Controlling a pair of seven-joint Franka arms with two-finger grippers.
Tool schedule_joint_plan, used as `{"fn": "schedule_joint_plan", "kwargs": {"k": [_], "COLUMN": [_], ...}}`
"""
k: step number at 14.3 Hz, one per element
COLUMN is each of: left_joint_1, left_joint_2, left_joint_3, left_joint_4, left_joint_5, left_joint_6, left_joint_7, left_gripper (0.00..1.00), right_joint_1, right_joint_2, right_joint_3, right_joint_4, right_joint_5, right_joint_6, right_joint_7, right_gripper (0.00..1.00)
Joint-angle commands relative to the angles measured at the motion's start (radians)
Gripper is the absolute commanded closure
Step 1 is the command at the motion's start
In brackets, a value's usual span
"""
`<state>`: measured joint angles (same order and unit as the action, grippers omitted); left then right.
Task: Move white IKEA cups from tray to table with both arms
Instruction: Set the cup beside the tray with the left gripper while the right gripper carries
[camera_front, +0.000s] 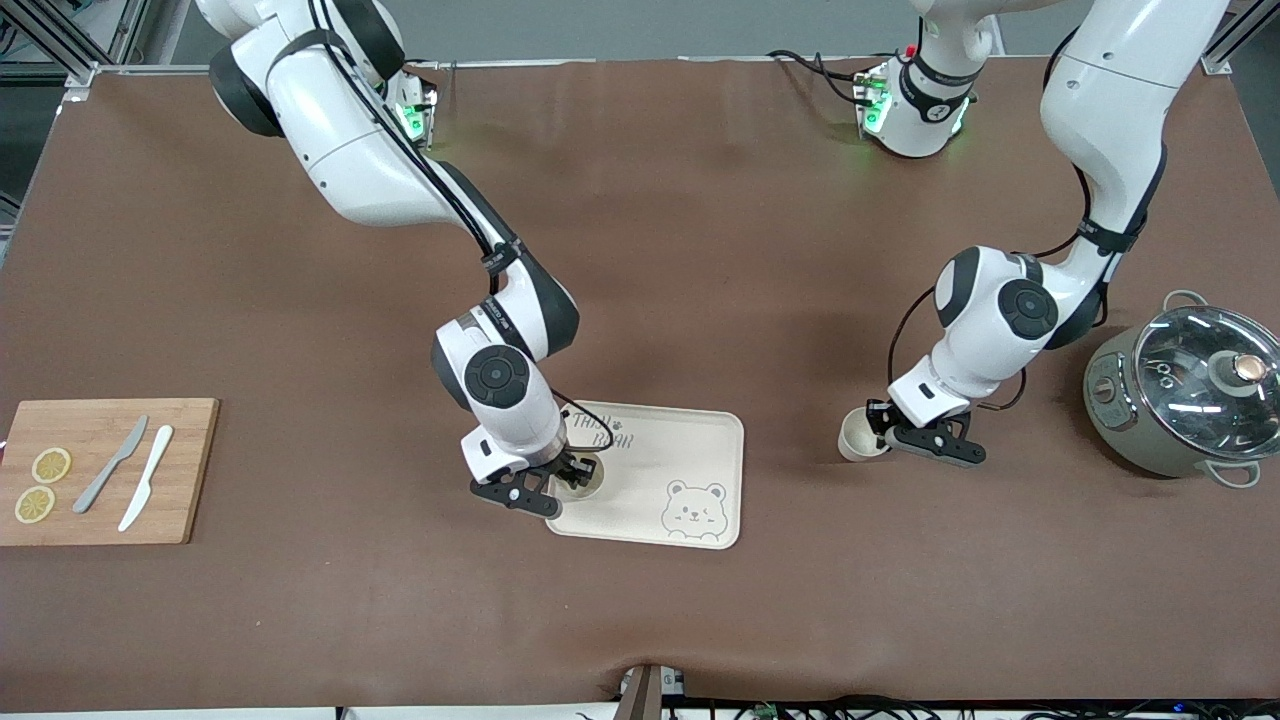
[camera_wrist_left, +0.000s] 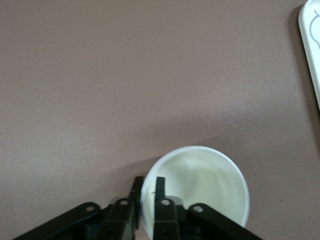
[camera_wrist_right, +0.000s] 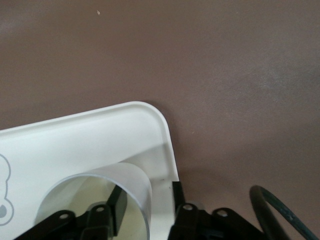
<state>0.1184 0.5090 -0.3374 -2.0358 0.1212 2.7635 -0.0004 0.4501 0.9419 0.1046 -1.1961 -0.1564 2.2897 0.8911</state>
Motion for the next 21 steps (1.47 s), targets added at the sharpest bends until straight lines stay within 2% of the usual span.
{"fn": "schedule_joint_plan", "kwargs": {"k": [1,6,8,11,13,14,16,18,21], "left_joint_1": [0.001,0.01,0.021,0.023,0.023,0.023,0.021,0.009,0.006], "left_joint_2": [0.01,-0.026,-0.056,-0.078,-0.079,-0.079,-0.076,-0.067,-0.066], "left_joint_3": [-0.005,-0.005,-0.009,-0.011,-0.011,-0.009,-0.011,-0.012,-0.014], "left_joint_4": [0.012,0.008,0.012,0.017,0.034,0.052,0.135,0.234,0.339], "left_joint_5": [0.031,0.031,0.031,0.029,0.029,0.028,0.023,0.017,0.015], "left_joint_6": [0.015,0.001,-0.063,-0.096,-0.125,-0.16,-0.282,-0.424,-0.547], "left_joint_7": [-0.015,-0.018,-0.016,-0.018,-0.018,-0.018,-0.018,-0.02,-0.02], "left_gripper": [0.0,0.0,0.0,0.0,0.0,0.0,0.0,0.0,0.0], "right_joint_1": [0.004,-0.005,-0.013,-0.031,-0.05,-0.065,-0.123,-0.241,-0.387], "right_joint_2": [0.014,0.008,-0.017,-0.063,-0.127,-0.173,-0.27,-0.348,-0.422], "right_joint_3": [-0.002,0.0,0.003,0.015,0.017,0.017,0.012,0.009,0.006], "right_joint_4": [0.029,0.03,0.03,0.044,0.052,0.05,0.04,0.033,0.018], "right_joint_5": [-0.026,-0.02,-0.009,0.015,0.027,0.04,0.067,0.164,0.182], "right_joint_6": [-0.012,-0.01,-0.021,-0.146,-0.22,-0.269,-0.378,-0.523,-0.662], "right_joint_7": [0.016,0.017,0.016,0.009,0.002,-0.039,-0.255,-0.473,-0.748], "right_gripper": [1.0,1.0,1.0,1.0,1.0,1.0,1.0,1.0,1.0]}}
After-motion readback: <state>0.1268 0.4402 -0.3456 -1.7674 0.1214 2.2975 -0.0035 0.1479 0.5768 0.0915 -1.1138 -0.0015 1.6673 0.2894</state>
